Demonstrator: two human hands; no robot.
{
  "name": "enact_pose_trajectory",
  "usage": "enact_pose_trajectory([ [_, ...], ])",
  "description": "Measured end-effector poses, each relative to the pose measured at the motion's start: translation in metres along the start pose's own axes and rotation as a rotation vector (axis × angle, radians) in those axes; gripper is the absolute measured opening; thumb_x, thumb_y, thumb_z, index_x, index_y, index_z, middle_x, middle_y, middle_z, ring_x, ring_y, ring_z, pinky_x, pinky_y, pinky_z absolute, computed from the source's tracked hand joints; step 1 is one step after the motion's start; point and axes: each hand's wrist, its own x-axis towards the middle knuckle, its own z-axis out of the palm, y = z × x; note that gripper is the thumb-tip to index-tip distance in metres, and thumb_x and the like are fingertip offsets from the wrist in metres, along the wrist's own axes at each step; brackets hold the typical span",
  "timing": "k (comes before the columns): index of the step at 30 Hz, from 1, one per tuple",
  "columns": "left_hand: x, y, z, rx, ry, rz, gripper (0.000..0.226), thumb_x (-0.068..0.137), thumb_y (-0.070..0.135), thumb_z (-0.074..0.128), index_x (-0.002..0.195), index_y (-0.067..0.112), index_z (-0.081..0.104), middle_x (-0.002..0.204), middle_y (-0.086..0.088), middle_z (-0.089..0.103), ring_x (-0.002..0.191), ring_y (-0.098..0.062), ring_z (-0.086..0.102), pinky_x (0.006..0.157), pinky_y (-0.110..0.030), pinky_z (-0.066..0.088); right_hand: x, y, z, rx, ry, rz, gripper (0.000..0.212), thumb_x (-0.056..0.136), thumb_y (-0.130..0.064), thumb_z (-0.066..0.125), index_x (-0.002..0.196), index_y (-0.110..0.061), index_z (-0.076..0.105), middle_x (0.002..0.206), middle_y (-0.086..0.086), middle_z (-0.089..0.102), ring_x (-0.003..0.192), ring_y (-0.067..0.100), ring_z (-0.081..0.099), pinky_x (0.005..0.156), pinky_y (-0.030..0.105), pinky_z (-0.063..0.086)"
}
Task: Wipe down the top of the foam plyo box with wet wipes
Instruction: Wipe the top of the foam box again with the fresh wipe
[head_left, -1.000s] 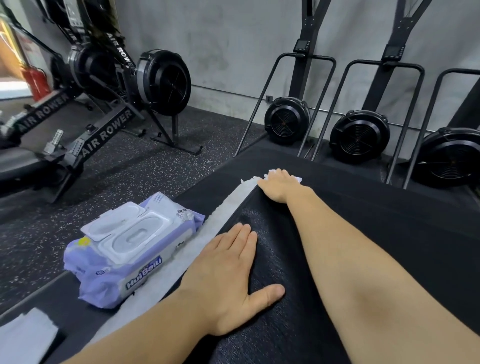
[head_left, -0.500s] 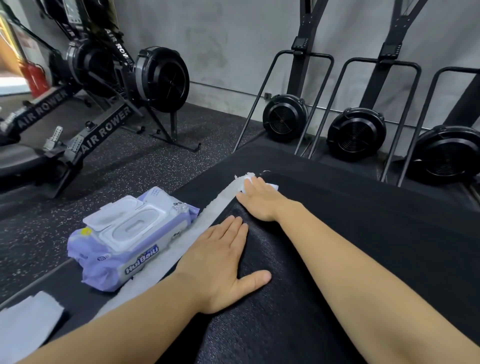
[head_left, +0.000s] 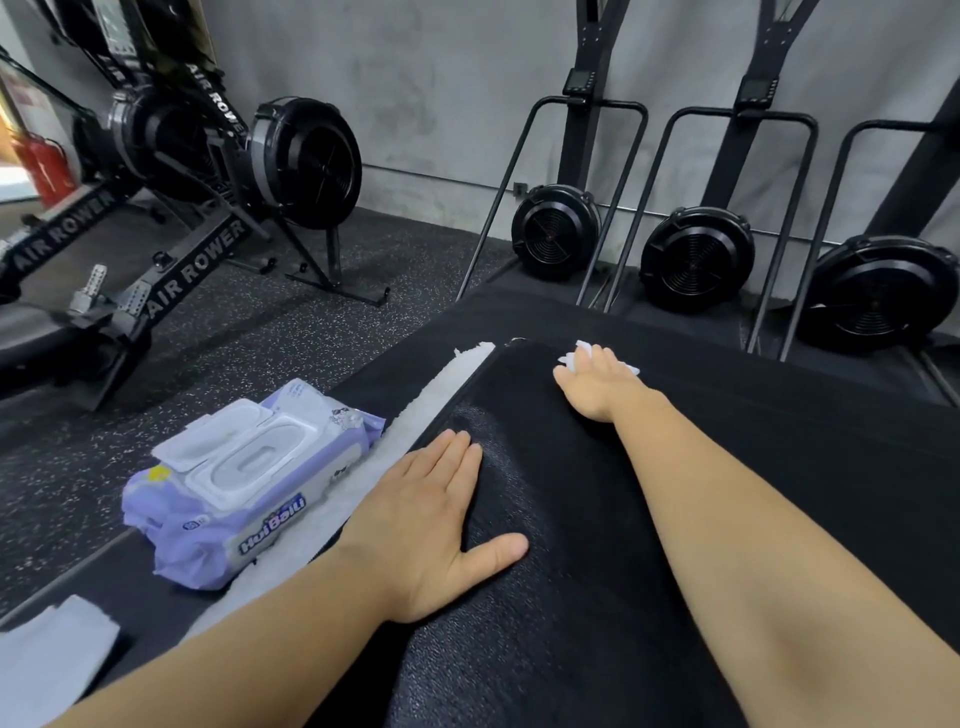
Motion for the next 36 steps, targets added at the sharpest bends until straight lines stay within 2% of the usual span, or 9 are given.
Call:
enact_pose_trajectory([
  [8, 0.001, 0.0, 0.001, 0.035, 0.006, 0.004, 0.109, 0.072, 0.084, -0.006, 0.155, 0.014, -0.003, 0.163, -0.003, -0.008, 0.148, -0.014, -0.013, 0.118, -0.029, -0.008, -0.064, 0.112, -0.03, -0.011, 0.057, 0.291, 0.064, 0.101, -0.04, 0.029, 0.157, -0.013, 0.016, 0.155, 0.006, 0.029, 0.145, 0.023, 0.022, 0.115, 0.044, 0.021],
  [11, 0.002, 0.0, 0.002, 0.031, 0.013, 0.005, 0.11, 0.072, 0.084, -0.007, 0.156, 0.014, -0.002, 0.163, -0.002, -0.007, 0.148, -0.014, -0.012, 0.119, -0.03, -0.005, -0.071, 0.113, -0.036, -0.015, 0.029, 0.362, 0.061, 0.1, -0.044, 0.027, 0.155, -0.016, 0.023, 0.157, 0.004, 0.026, 0.146, 0.022, 0.021, 0.114, 0.044, 0.021],
  [14, 0.002, -0.001, 0.003, 0.022, 0.04, 0.006, 0.111, 0.071, 0.086, -0.01, 0.156, 0.014, -0.001, 0.163, -0.001, -0.007, 0.148, -0.013, -0.012, 0.119, -0.03, -0.004, -0.067, 0.087, -0.032, -0.056, 0.067, 0.428, 0.065, 0.1, -0.048, 0.025, 0.153, -0.011, 0.026, 0.149, 0.007, 0.034, 0.139, 0.023, 0.028, 0.107, 0.04, 0.026],
  [17, 0.003, -0.002, 0.005, 0.024, 0.057, 0.01, 0.114, 0.067, 0.086, -0.014, 0.155, 0.015, -0.001, 0.163, -0.001, -0.007, 0.148, -0.013, -0.012, 0.118, -0.028, -0.005, -0.06, 0.042, -0.018, -0.091, 0.074, 0.354, 0.069, 0.099, -0.052, 0.024, 0.153, -0.01, 0.026, 0.147, 0.008, 0.035, 0.136, 0.023, 0.031, 0.106, 0.039, 0.026],
  [22, 0.003, -0.002, 0.006, 0.005, 0.076, 0.014, 0.116, 0.067, 0.087, -0.014, 0.155, 0.014, 0.0, 0.162, 0.0, -0.007, 0.148, -0.012, -0.012, 0.12, -0.029, -0.005, -0.046, -0.042, 0.011, 0.004, 0.112, 0.112, 0.067, 0.096, -0.054, 0.035, 0.146, -0.009, 0.04, 0.14, 0.007, 0.041, 0.133, 0.025, 0.034, 0.108, 0.036, 0.027],
  [25, 0.004, -0.002, 0.005, 0.009, 0.073, 0.015, 0.116, 0.066, 0.087, -0.016, 0.155, 0.015, -0.001, 0.162, 0.0, -0.008, 0.148, -0.011, -0.013, 0.12, -0.029, -0.005, -0.045, -0.071, 0.019, -0.022, -0.01, -0.005, 0.072, 0.1, -0.052, 0.025, 0.156, -0.008, 0.021, 0.159, 0.011, 0.02, 0.146, 0.025, 0.016, 0.118, 0.038, 0.015],
  [27, 0.004, -0.001, 0.005, -0.002, 0.069, 0.011, 0.116, 0.066, 0.087, -0.015, 0.155, 0.015, 0.0, 0.162, 0.0, -0.008, 0.148, -0.011, -0.013, 0.12, -0.029, -0.004, -0.048, -0.071, 0.021, -0.028, -0.056, -0.061, 0.07, 0.102, -0.049, 0.022, 0.158, -0.007, 0.01, 0.164, 0.01, 0.007, 0.151, 0.024, 0.004, 0.122, 0.039, 0.008],
  [33, 0.003, -0.001, 0.004, 0.001, 0.052, -0.002, 0.116, 0.065, 0.087, -0.013, 0.156, 0.016, 0.0, 0.163, 0.001, -0.007, 0.148, -0.011, -0.012, 0.12, -0.029, -0.004, -0.069, -0.014, 0.007, 0.023, 0.014, -0.068, 0.055, 0.102, -0.036, 0.029, 0.151, -0.011, 0.028, 0.152, 0.007, 0.03, 0.14, 0.023, 0.026, 0.118, 0.041, 0.021],
  [36, 0.003, 0.0, 0.003, -0.004, 0.04, -0.007, 0.115, 0.066, 0.086, -0.012, 0.156, 0.015, 0.0, 0.163, 0.0, -0.007, 0.148, -0.012, -0.012, 0.121, -0.032, -0.001, -0.08, 0.027, -0.002, 0.027, 0.036, 0.015, 0.059, 0.102, -0.037, 0.03, 0.154, -0.008, 0.021, 0.152, 0.008, 0.03, 0.14, 0.024, 0.027, 0.117, 0.039, 0.021],
])
